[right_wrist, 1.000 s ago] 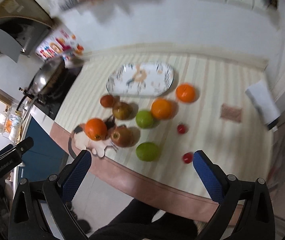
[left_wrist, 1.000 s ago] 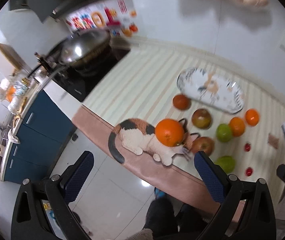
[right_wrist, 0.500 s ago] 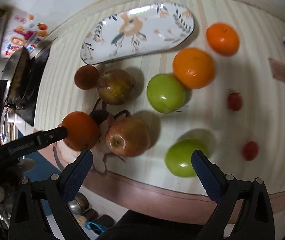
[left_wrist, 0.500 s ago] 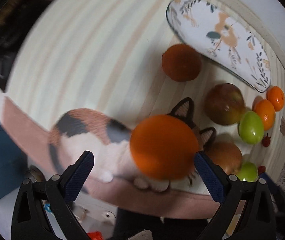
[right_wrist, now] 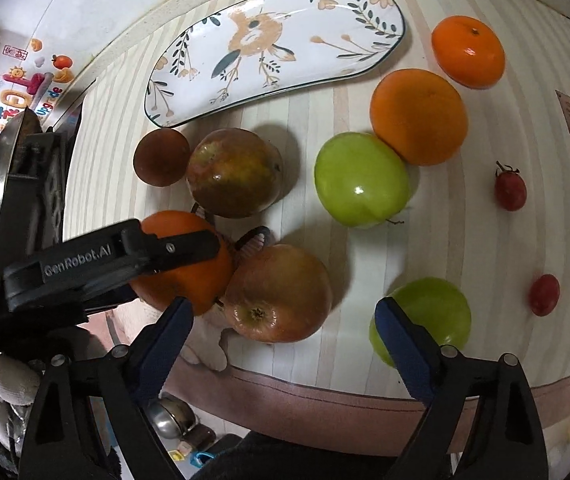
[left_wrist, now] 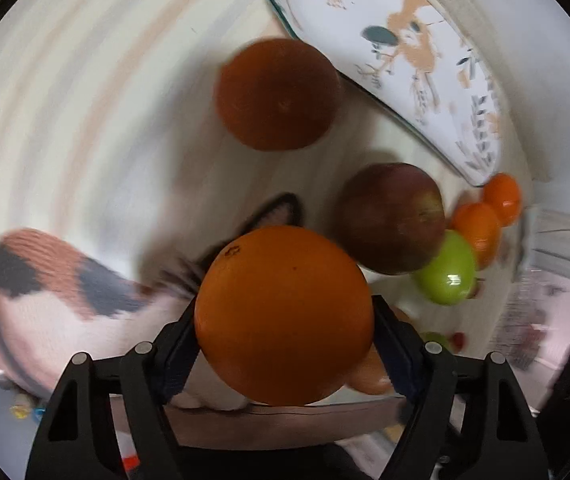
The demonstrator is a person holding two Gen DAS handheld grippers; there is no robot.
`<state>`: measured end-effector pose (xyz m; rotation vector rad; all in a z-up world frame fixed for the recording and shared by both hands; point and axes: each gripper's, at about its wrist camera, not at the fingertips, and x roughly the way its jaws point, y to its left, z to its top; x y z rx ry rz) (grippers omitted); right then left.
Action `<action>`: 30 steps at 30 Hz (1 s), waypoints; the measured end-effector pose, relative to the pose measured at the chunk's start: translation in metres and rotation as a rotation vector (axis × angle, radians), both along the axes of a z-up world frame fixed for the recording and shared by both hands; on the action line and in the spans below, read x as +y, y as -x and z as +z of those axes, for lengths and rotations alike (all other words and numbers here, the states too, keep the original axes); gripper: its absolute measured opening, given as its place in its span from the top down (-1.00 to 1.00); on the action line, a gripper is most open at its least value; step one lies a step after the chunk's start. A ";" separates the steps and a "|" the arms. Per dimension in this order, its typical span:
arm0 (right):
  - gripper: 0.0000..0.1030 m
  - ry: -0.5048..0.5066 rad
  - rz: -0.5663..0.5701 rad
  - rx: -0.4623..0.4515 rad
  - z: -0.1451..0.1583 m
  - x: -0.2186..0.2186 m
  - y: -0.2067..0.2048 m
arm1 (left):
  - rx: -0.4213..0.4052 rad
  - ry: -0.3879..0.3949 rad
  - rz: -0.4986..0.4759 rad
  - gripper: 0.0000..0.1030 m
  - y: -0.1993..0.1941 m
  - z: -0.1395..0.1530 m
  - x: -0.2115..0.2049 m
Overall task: Organize fruits
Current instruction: 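Grasp the large orange with the left tool while the right tool grasps a red apple, then carry the orange and red apple onto the floral plate and open both tools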
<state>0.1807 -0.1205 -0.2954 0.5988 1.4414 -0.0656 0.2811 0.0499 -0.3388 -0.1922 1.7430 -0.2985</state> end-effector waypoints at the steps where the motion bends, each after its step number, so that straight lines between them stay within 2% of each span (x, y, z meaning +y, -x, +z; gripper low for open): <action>1: -0.83 -0.001 -0.002 -0.001 0.002 -0.002 0.003 | -0.025 -0.020 -0.011 -0.50 0.001 0.001 0.000; 5: -0.79 -0.008 0.014 -0.012 0.006 -0.001 0.004 | -0.128 -0.179 -0.097 -0.51 0.011 0.009 0.014; 6: -0.79 -0.006 0.025 -0.016 0.006 0.001 0.002 | -0.141 -0.189 -0.104 -0.51 0.013 0.010 0.019; 10: -0.69 0.011 0.057 -0.001 -0.004 0.010 -0.006 | -0.122 -0.145 -0.093 -0.55 0.012 0.004 0.027; 12: -0.54 0.019 0.062 0.019 -0.012 0.013 -0.009 | -0.130 -0.153 -0.099 -0.55 0.010 -0.003 0.022; 17: -0.36 0.076 0.113 0.062 -0.029 0.020 -0.018 | -0.161 -0.182 -0.089 -0.47 0.003 -0.006 0.009; 24: -0.34 0.140 0.157 0.038 -0.026 0.030 -0.023 | -0.174 -0.190 -0.115 -0.46 0.021 0.008 0.008; 30: -0.34 0.104 0.146 0.026 -0.015 0.030 -0.020 | -0.207 -0.178 -0.124 -0.45 0.031 0.033 0.015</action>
